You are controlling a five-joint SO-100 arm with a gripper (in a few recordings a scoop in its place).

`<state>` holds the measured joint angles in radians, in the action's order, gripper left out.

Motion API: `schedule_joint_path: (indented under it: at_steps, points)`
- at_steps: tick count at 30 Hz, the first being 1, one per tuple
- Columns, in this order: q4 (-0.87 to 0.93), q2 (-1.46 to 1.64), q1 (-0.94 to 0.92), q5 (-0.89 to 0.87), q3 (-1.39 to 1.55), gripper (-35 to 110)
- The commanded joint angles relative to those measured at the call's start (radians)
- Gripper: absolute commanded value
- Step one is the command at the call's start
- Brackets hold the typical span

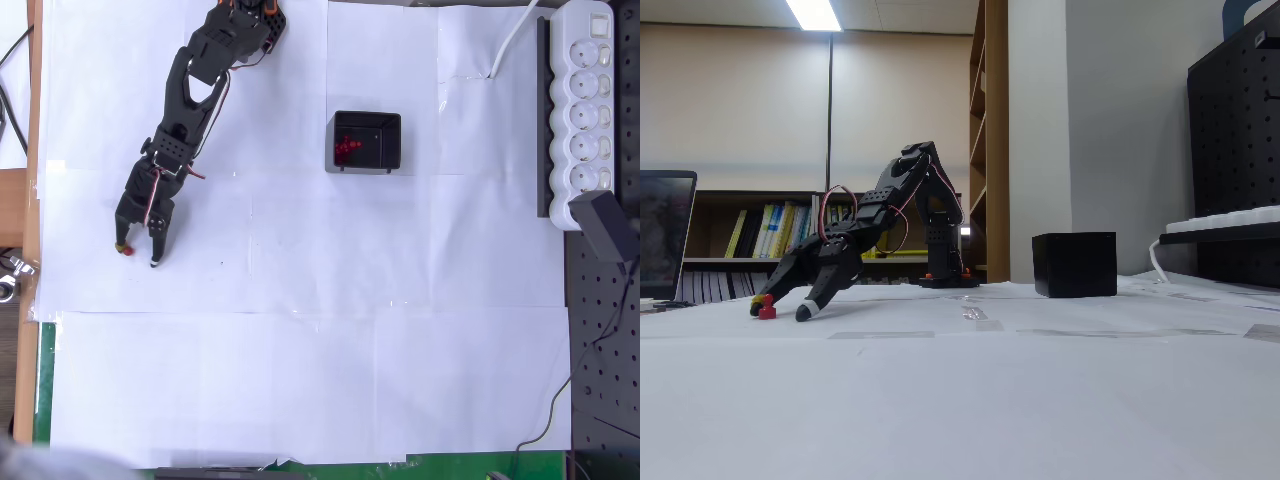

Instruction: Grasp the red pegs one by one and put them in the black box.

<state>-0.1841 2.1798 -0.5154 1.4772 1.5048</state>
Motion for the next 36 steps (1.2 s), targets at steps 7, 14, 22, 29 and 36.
schedule_joint_path:
  at_steps: [7,14,22,29,36]
  points:
    - [-0.002,0.005,-0.044,0.028,0.006,19]
    - [-0.002,0.003,-0.044,0.061,-0.006,17]
    - [0.000,0.003,-0.041,0.101,-0.015,12]
    - [0.002,-0.009,-0.029,0.124,-0.017,5]
    - [0.138,-0.101,-0.014,0.140,-0.025,0]
